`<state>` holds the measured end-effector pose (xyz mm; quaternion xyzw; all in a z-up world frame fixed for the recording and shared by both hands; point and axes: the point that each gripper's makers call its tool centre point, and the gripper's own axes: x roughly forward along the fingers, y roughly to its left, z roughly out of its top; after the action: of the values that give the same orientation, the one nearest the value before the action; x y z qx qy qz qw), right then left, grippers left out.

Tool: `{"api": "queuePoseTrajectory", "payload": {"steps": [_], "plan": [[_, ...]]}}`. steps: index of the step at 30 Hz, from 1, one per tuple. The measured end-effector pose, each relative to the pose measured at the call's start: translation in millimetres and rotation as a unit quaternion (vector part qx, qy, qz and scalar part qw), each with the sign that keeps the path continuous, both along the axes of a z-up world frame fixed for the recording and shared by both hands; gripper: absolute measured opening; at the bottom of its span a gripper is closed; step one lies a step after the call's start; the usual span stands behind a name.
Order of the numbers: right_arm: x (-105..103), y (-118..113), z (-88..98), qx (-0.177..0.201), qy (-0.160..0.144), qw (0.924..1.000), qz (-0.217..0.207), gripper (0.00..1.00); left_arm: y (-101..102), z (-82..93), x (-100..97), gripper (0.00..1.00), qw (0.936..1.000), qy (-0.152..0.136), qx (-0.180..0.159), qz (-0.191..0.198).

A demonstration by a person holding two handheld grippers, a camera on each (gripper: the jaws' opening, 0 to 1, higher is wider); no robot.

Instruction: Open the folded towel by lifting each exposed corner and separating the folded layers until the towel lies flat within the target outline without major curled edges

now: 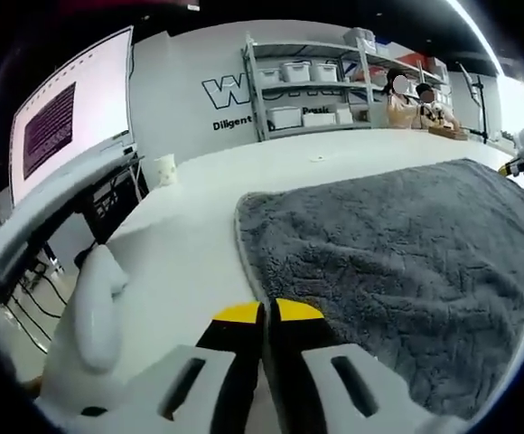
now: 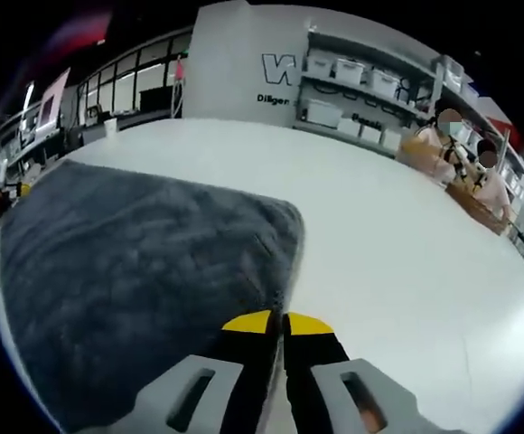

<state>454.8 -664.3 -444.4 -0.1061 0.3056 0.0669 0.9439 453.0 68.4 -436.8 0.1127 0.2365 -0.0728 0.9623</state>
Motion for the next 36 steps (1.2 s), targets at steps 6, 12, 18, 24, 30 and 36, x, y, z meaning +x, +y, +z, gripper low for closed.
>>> {"api": "queuePoseTrajectory", "payload": {"steps": [6,12,18,24,30,36], "plan": [[-1,-2,0.1,-0.025,0.004,0.9997,0.002,0.0,3,0.1,-1.4,0.03,0.9999,0.007,0.007,0.0],[-1,-4,0.2,-0.025,0.006,0.9997,0.001,0.0,7,0.2,-2.4,0.03,0.9996,0.021,0.021,0.002],[-1,-5,0.2,-0.029,0.007,0.9996,0.004,0.0,6,0.1,-2.8,0.03,0.9994,0.024,0.027,0.002],[-1,-6,2.7,-0.05,-0.007,0.9987,0.003,0.02,8,0.9,-0.2,0.05,0.9997,0.011,0.022,0.005],[-4,-10,11.2,-0.051,-0.025,0.9983,-0.014,0.13,11,3.0,0.4,0.08,0.9998,-0.011,-0.008,0.012],[-14,-9,28.6,-0.047,-0.048,0.9976,-0.017,0.12,8,12.7,-10.4,0.15,0.9996,-0.015,-0.023,0.012]]}}
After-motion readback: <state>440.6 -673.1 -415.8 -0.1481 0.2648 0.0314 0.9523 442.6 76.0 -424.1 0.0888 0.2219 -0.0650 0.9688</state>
